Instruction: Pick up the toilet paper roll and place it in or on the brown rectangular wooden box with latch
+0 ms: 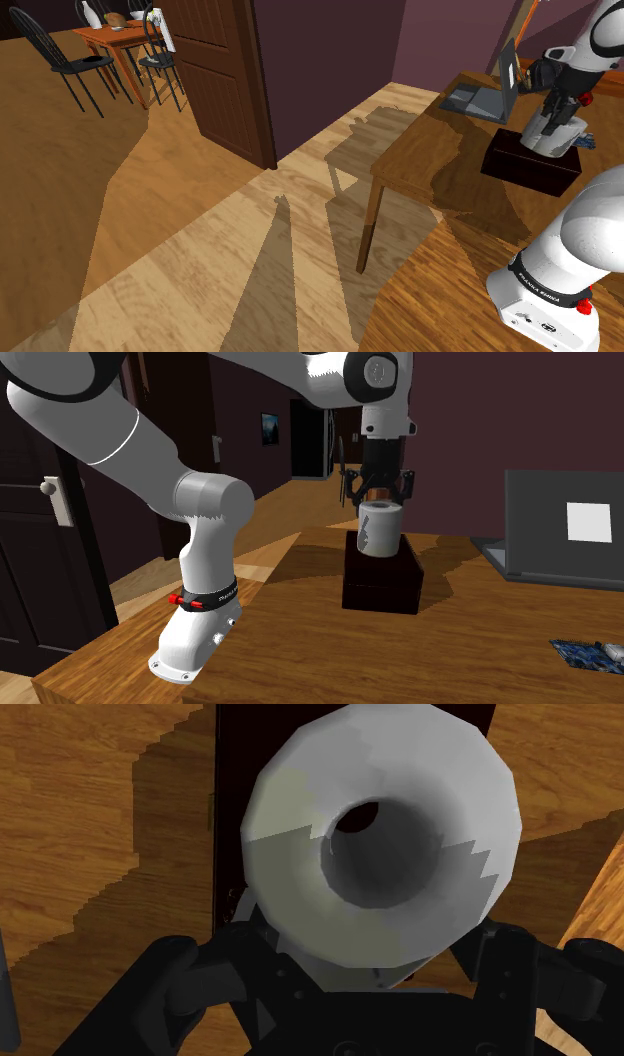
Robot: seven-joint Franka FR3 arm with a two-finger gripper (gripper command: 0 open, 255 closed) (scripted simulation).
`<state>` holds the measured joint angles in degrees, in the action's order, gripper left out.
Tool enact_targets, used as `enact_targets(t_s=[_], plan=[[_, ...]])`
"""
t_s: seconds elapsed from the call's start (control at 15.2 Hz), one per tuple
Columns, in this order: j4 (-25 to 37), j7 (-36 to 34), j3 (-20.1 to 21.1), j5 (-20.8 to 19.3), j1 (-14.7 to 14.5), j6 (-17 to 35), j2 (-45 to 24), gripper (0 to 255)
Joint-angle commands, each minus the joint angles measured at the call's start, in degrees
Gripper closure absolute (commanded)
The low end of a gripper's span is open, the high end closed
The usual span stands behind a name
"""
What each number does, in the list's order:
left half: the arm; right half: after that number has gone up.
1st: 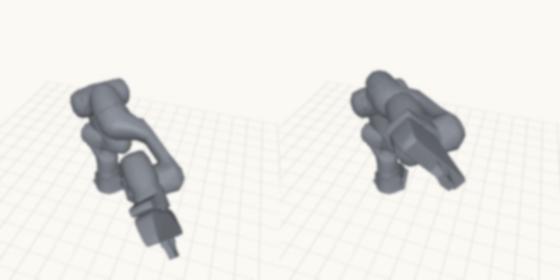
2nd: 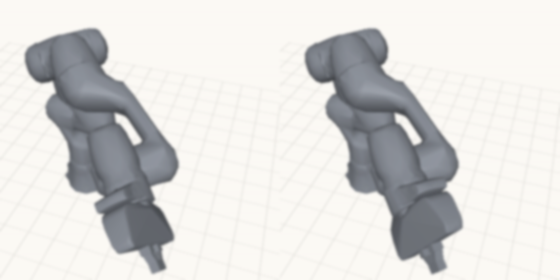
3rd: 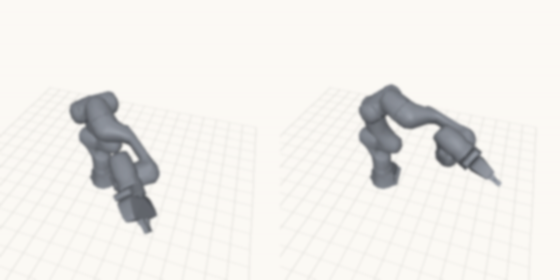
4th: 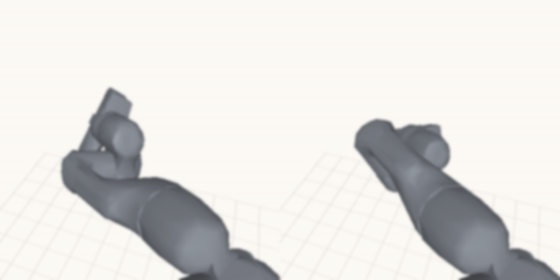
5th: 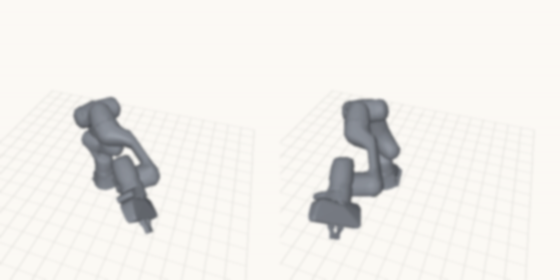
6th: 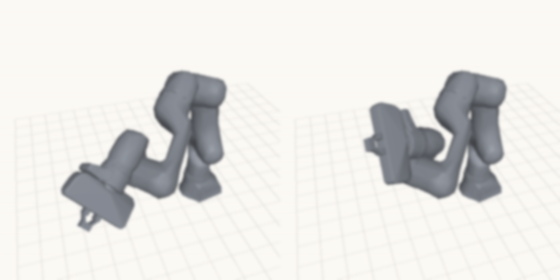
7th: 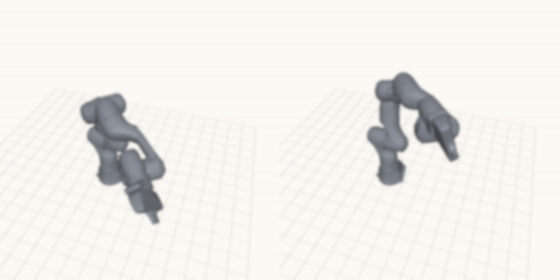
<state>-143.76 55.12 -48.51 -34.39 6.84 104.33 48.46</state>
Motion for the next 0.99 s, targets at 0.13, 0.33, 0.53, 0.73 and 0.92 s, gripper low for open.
enact_targets(t_s=[0.13, 0.33, 0.53, 0.73, 0.92], plan=[[0.0, 0.0, -0.1, 0.0, -0.1, 0.2, -0.1, 255], [0.0, 0.0, -0.1, 0.0, -0.1, 0.2, -0.1, 255], [0.0, 0.0, -0.1, -0.1, -0.1, 0.2, -0.1, 0], [0.0, 0.0, -0.1, -0.1, -0.1, 0.2, -0.1, 0], [4.6, 0.5, 3.1, 2.3, -0.4, -5.3, 0.5, 0]])
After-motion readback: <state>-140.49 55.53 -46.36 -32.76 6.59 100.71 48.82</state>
